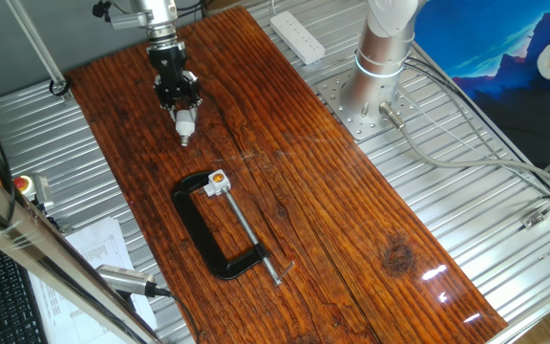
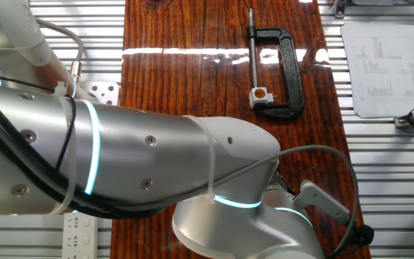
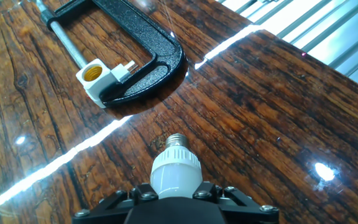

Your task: Install the light bulb by rotating it

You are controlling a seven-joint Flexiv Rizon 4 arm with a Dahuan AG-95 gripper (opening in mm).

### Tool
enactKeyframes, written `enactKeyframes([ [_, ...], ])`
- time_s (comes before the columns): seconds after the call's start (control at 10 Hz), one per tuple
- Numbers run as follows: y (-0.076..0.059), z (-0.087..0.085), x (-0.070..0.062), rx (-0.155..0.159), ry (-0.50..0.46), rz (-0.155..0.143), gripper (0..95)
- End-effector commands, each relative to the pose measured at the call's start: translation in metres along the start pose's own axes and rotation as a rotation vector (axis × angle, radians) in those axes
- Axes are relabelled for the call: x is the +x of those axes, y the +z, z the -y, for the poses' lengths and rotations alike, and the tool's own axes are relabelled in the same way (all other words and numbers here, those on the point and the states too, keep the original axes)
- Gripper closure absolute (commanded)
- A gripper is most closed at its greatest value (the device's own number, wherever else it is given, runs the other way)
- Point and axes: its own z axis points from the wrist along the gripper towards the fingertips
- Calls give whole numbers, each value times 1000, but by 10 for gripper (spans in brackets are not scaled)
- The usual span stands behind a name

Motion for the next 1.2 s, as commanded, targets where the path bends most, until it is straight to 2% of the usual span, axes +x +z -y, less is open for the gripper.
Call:
enactKeyframes([
  [0.1,0,0,0,0,0,0,950],
  [0.5,0,0,0,0,0,0,950],
  [0.6,-29,-19,-76,61,103,-185,950],
  [1.2,-30,-19,-76,59,108,-186,950],
])
